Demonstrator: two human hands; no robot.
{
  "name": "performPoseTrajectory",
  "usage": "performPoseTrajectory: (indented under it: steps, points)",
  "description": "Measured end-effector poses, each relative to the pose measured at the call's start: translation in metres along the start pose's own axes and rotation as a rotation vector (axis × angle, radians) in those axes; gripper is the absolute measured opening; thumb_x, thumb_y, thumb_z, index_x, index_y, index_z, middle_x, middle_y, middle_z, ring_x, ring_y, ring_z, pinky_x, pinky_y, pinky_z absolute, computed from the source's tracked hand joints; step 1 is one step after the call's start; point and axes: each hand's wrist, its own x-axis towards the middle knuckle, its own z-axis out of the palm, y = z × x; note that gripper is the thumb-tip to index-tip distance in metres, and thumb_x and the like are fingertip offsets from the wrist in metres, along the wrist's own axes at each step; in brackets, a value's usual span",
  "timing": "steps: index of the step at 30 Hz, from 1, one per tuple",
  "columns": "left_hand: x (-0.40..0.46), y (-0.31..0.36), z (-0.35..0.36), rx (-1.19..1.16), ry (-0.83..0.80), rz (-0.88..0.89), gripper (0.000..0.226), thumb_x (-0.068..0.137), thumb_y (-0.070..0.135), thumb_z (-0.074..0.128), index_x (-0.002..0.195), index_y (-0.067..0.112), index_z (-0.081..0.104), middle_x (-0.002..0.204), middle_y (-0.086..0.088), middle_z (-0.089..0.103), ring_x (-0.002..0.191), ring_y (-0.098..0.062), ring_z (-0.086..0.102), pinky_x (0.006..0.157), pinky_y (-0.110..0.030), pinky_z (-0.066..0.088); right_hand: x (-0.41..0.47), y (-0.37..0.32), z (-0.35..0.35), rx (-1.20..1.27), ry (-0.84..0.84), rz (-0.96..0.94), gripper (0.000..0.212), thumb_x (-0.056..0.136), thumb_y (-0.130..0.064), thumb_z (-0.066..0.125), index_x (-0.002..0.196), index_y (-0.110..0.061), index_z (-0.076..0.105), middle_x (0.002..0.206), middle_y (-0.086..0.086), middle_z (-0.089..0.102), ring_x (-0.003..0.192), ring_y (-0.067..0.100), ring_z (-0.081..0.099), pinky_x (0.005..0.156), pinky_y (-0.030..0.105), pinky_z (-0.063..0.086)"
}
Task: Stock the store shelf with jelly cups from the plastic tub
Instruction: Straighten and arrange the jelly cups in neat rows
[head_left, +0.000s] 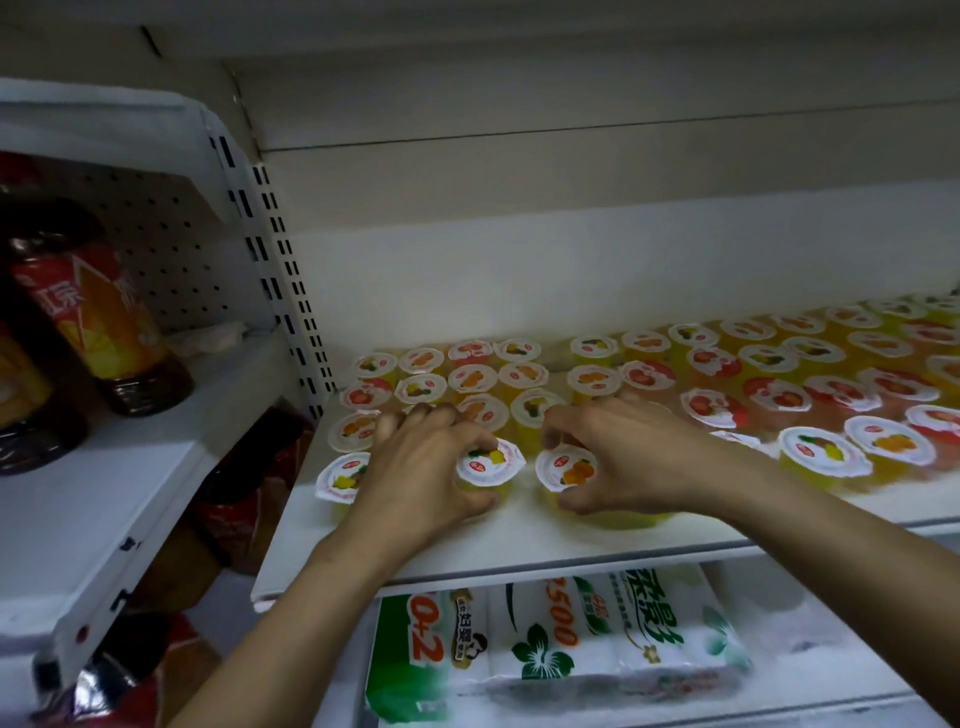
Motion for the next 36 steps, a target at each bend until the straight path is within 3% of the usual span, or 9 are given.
performPoseTrajectory:
  steps: [2, 8, 11, 14, 16, 19, 23, 30, 36]
  points:
    - [0.000, -0.001, 0.002, -0.012, 0.004, -0.014, 0.048, 0.072, 0.055, 0.069, 0.117, 0.041, 0.059, 0.120, 0.016, 0.054, 0.116, -0.010, 0.042, 0.090, -0.028, 0.016, 0.002, -0.003, 0.003, -0.010, 0.052, 0.017, 0.041, 0.080, -0.047, 0.064, 0.116, -0.031, 0.052, 0.110, -0.008, 0.063, 0.089, 0.015, 0.054, 0.056, 0.020, 0.025]
    - [-0.002, 0.001, 0.001, -0.024, 0.000, -0.041, 0.046, 0.073, 0.055, 0.068, 0.116, 0.042, 0.059, 0.119, 0.018, 0.053, 0.116, -0.008, 0.041, 0.090, -0.029, 0.016, 0.007, -0.007, 0.012, 0.016, 0.120, 0.040, 0.037, 0.084, -0.045, 0.061, 0.115, -0.027, 0.056, 0.113, -0.004, 0.064, 0.100, 0.018, 0.056, 0.084, 0.031, 0.039]
    - [-0.005, 0.001, 0.001, -0.013, -0.011, -0.034, 0.049, 0.073, 0.058, 0.068, 0.118, 0.043, 0.057, 0.123, 0.019, 0.051, 0.118, -0.007, 0.039, 0.092, -0.028, 0.015, 0.006, -0.009, 0.013, 0.010, 0.136, 0.030, 0.037, 0.085, -0.047, 0.060, 0.117, -0.027, 0.055, 0.115, -0.004, 0.063, 0.102, 0.018, 0.055, 0.084, 0.030, 0.037]
    - [-0.008, 0.005, -0.003, -0.071, -0.039, -0.044, 0.065, 0.068, 0.071, 0.064, 0.125, 0.044, 0.052, 0.135, 0.018, 0.040, 0.127, -0.007, 0.032, 0.098, -0.027, 0.013, 0.000, -0.009, 0.011, -0.029, 0.140, 0.008, 0.046, 0.084, -0.064, 0.051, 0.117, -0.033, 0.055, 0.119, -0.008, 0.060, 0.105, 0.017, 0.055, 0.087, 0.031, 0.037]
    - [0.000, 0.007, -0.012, -0.221, -0.028, -0.070, 0.067, 0.069, 0.075, 0.057, 0.126, 0.042, 0.053, 0.137, 0.016, 0.041, 0.128, -0.008, 0.036, 0.105, -0.029, 0.023, 0.000, -0.002, 0.001, 0.010, 0.120, 0.055, 0.059, 0.078, -0.080, 0.040, 0.115, -0.038, 0.058, 0.118, -0.010, 0.060, 0.102, 0.015, 0.058, 0.090, 0.033, 0.043]
    - [0.038, 0.013, -0.029, -0.379, 0.082, -0.109, 0.047, 0.082, 0.058, 0.060, 0.123, 0.035, 0.059, 0.130, 0.012, 0.053, 0.121, -0.012, 0.048, 0.102, -0.032, 0.038, 0.021, 0.035, -0.021, 0.120, 0.200, 0.196, 0.044, 0.083, -0.070, 0.046, 0.109, -0.039, 0.062, 0.114, -0.008, 0.060, 0.102, 0.016, 0.058, 0.091, 0.032, 0.041]
    - [0.114, 0.006, -0.022, -0.222, 0.042, -0.158, 0.036, 0.091, 0.051, 0.055, 0.121, 0.033, 0.061, 0.128, 0.009, 0.057, 0.121, -0.017, 0.049, 0.103, -0.036, 0.034, 0.066, 0.095, -0.023, 0.136, 0.136, 0.272, 0.030, 0.085, -0.054, 0.060, 0.110, -0.036, 0.063, 0.117, -0.008, 0.062, 0.106, 0.015, 0.057, 0.090, 0.033, 0.035]
    - [0.191, -0.006, 0.022, 0.093, -0.142, -0.184, 0.056, 0.076, 0.066, 0.062, 0.117, 0.028, 0.060, 0.120, 0.007, 0.061, 0.115, -0.016, 0.052, 0.092, -0.036, 0.029, 0.115, 0.129, 0.001, 0.173, 0.006, 0.304, 0.047, 0.071, -0.052, 0.072, 0.115, -0.039, 0.059, 0.122, -0.009, 0.060, 0.109, 0.016, 0.055, 0.095, 0.032, 0.042]
    - [0.204, -0.009, 0.034, 0.180, -0.116, -0.172, 0.064, 0.066, 0.072, 0.066, 0.112, 0.028, 0.061, 0.114, 0.008, 0.062, 0.111, -0.017, 0.053, 0.089, -0.037, 0.027, 0.126, 0.130, 0.006, 0.203, -0.010, 0.316, 0.048, 0.076, -0.036, 0.075, 0.121, -0.029, 0.056, 0.122, -0.002, 0.055, 0.107, 0.021, 0.057, 0.089, 0.030, 0.046]
